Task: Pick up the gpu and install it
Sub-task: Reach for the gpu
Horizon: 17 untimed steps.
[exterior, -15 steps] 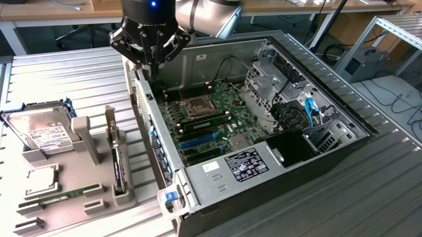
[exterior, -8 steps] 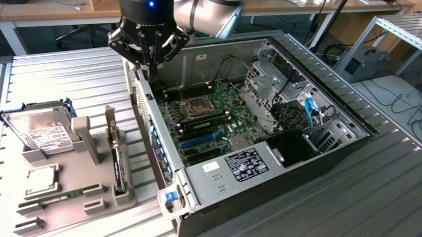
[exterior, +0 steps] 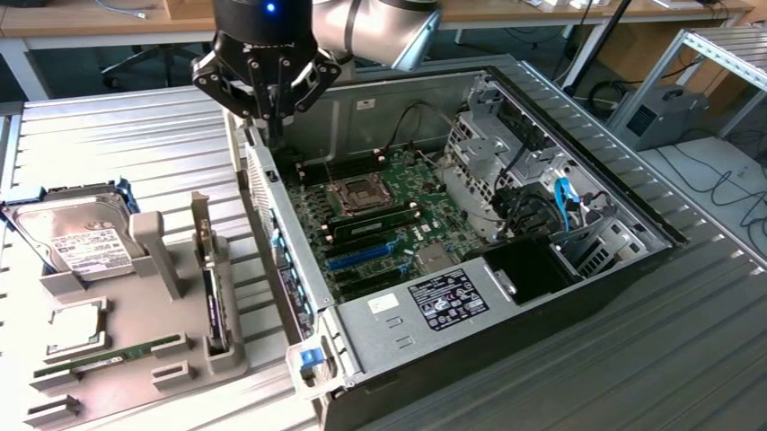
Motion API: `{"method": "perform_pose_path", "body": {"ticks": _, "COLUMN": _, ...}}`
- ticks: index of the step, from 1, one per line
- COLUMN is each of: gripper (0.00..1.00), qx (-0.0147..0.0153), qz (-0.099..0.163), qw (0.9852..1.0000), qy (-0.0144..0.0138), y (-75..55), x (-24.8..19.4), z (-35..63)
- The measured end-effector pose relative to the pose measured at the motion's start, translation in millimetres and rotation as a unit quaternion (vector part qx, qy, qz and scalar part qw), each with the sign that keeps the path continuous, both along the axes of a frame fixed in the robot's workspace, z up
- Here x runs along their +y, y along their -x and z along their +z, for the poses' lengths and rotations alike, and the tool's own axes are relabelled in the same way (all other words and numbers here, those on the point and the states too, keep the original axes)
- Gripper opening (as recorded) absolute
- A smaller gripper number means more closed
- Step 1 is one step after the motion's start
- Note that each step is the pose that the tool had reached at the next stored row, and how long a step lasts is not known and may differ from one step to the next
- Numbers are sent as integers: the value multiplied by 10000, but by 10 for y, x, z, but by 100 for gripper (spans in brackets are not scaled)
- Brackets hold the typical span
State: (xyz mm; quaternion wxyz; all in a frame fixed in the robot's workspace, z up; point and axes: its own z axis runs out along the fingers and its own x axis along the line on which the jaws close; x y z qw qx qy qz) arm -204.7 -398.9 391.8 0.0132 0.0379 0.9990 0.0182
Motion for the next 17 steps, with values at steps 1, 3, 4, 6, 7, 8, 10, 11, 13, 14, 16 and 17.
{"method": "perform_pose_path", "body": {"ticks": 1, "gripper": 11, "qx": 0, "qz": 0, "qw": 10000, "qy": 0, "y": 4, "x": 0, "z": 0}}
{"method": "perform_pose_path", "body": {"ticks": 3, "gripper": 11, "qx": 0, "qz": 1, "qw": 10000, "qy": 0, "y": 15, "x": 0, "z": -1}}
{"method": "perform_pose_path", "body": {"ticks": 4, "gripper": 11, "qx": 0, "qz": 0, "qw": 10000, "qy": 0, "y": 20, "x": 0, "z": -1}}
{"method": "perform_pose_path", "body": {"ticks": 6, "gripper": 11, "qx": 0, "qz": 0, "qw": 10000, "qy": 0, "y": 28, "x": 0, "z": -1}}
{"method": "perform_pose_path", "body": {"ticks": 7, "gripper": 11, "qx": 0, "qz": 0, "qw": 10000, "qy": 0, "y": 36, "x": 0, "z": -1}}
{"method": "perform_pose_path", "body": {"ticks": 8, "gripper": 11, "qx": 0, "qz": 0, "qw": 10000, "qy": 0, "y": 45, "x": 0, "z": -1}}
{"method": "perform_pose_path", "body": {"ticks": 10, "gripper": 11, "qx": 0, "qz": 0, "qw": 10000, "qy": 0, "y": 58, "x": 0, "z": -2}}
{"method": "perform_pose_path", "body": {"ticks": 11, "gripper": 11, "qx": 0, "qz": 1, "qw": 10000, "qy": 0, "y": 61, "x": 0, "z": -1}}
{"method": "perform_pose_path", "body": {"ticks": 13, "gripper": 11, "qx": 0, "qz": 1, "qw": 10000, "qy": 0, "y": 68, "x": 0, "z": -2}}
{"method": "perform_pose_path", "body": {"ticks": 14, "gripper": 11, "qx": 0, "qz": 0, "qw": 10000, "qy": 1, "y": 71, "x": 0, "z": -2}}
{"method": "perform_pose_path", "body": {"ticks": 16, "gripper": 11, "qx": 0, "qz": 1, "qw": 10000, "qy": 1, "y": 76, "x": 0, "z": -2}}
{"method": "perform_pose_path", "body": {"ticks": 17, "gripper": 11, "qx": 0, "qz": 0, "qw": 10000, "qy": 1, "y": 81, "x": 0, "z": -2}}
